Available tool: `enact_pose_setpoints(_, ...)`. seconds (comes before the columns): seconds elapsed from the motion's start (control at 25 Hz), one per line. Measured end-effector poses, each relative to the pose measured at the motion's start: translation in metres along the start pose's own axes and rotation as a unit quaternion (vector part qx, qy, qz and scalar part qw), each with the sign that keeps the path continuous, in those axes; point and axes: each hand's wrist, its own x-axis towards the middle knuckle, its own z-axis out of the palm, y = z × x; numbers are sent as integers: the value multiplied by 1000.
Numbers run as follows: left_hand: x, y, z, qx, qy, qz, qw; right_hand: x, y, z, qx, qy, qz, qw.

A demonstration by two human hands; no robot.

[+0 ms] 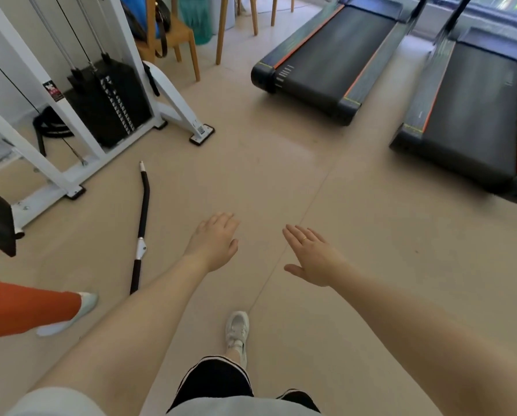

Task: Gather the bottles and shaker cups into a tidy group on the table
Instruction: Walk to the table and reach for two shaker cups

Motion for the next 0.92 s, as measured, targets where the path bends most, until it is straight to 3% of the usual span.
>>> enact_pose_setpoints(0.2,128,-39,-53,11,-9,14,1000,102,54,-75,52,25,66,996)
enact_pose_setpoints(0.52,341,-66,-142,-14,87,34,996,266,161,-194,134,135,100,977)
enact_pose_setpoints(0.8,529,-97,-181,-23,51,-32,998,430,286,-291,116,103,49,987)
enact_pose_setpoints(0.92,602,-110,-212,-83,100,-65,989,498,325,-342,133,108,26,985)
